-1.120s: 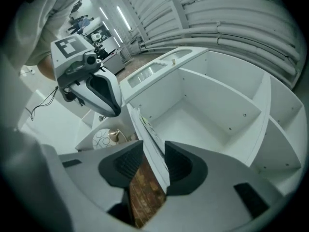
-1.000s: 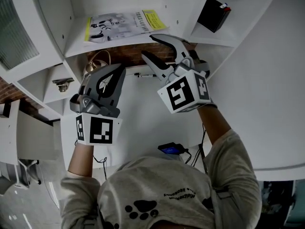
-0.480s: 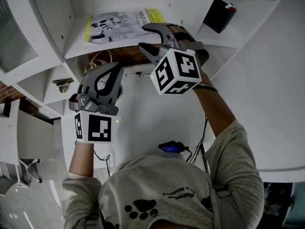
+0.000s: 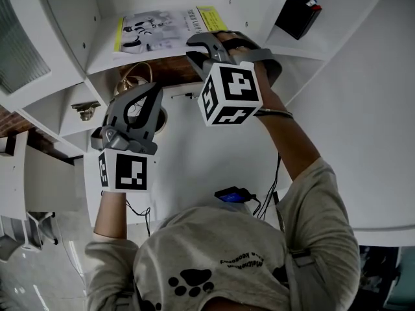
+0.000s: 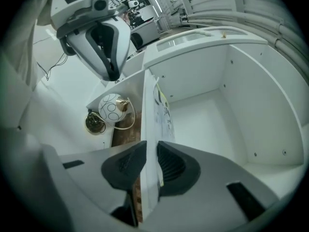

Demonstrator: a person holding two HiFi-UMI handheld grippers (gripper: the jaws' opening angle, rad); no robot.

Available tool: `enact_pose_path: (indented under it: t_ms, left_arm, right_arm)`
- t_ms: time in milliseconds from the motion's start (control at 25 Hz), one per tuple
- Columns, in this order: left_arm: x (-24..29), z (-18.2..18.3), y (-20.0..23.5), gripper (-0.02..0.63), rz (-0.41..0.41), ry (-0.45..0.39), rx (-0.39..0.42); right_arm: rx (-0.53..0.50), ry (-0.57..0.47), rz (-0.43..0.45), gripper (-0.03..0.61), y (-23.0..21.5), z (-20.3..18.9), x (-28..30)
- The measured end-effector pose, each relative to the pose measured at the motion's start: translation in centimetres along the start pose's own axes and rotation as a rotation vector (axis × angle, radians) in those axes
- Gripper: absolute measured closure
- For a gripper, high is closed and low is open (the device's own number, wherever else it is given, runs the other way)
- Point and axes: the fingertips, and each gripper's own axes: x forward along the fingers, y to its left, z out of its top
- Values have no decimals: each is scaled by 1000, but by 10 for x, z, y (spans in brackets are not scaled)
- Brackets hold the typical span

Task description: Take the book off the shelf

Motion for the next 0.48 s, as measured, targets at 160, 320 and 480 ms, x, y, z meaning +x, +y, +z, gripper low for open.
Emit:
enact_pose_path:
  t_ms: [160,320,480]
  left_arm:
    - [-7,4,-2,606,3,6,7]
    - [-15,8,-3,606,23,23,38]
    - [-22,12,4,601,45,70,102]
  right_arm:
    - [10,7,-5,502,-3,1,-3]
    - [-11,13,-18,506,3,4,-11]
    - [-14,-11,-9,506,4,15,-35]
